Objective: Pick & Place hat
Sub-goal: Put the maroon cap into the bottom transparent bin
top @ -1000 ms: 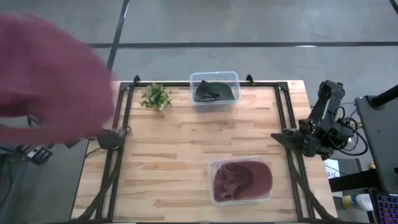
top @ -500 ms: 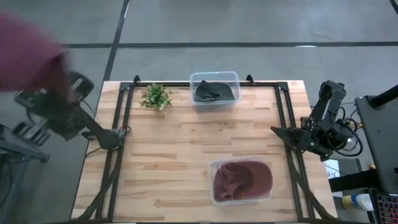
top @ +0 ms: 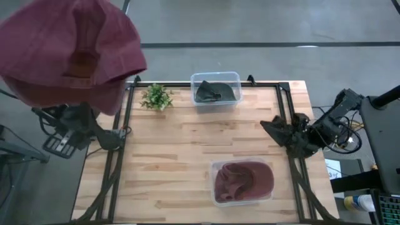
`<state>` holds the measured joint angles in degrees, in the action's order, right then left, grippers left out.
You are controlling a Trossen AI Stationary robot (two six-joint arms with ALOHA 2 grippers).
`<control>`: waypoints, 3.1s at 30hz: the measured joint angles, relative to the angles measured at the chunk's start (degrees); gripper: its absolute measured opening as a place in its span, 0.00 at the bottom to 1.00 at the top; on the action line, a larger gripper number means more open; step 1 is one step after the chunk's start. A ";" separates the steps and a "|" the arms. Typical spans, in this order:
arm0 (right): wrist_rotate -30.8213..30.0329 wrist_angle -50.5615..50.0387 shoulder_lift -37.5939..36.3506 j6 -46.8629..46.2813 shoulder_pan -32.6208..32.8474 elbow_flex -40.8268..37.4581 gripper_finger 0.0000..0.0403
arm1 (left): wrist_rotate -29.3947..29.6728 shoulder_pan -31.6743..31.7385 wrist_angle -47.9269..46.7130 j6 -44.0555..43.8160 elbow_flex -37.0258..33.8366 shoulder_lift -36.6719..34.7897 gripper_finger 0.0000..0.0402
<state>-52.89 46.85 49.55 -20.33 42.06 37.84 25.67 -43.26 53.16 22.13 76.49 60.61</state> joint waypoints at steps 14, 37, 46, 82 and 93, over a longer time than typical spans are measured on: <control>13.56 -0.34 21.83 11.00 -14.74 26.94 0.74 | -0.07 2.81 1.90 -2.73 0.07 5.13 0.01; 23.04 -22.26 58.40 21.89 -17.29 84.62 0.65 | -0.15 8.02 3.75 -10.46 0.07 12.12 0.01; 25.10 -28.82 65.15 15.68 -18.16 96.22 0.66 | 0.80 8.02 3.82 -10.21 0.07 12.27 0.01; 34.53 -32.46 64.46 9.53 -21.62 97.15 0.03 | 3.62 8.02 -2.82 -16.61 0.09 12.00 0.03; 35.66 -38.54 58.40 14.33 -24.37 97.20 0.03 | 8.35 7.99 -5.04 -22.94 0.11 10.44 0.44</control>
<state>-17.23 8.31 107.95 -6.00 17.69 135.04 34.02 -35.27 48.12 -0.81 76.60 71.05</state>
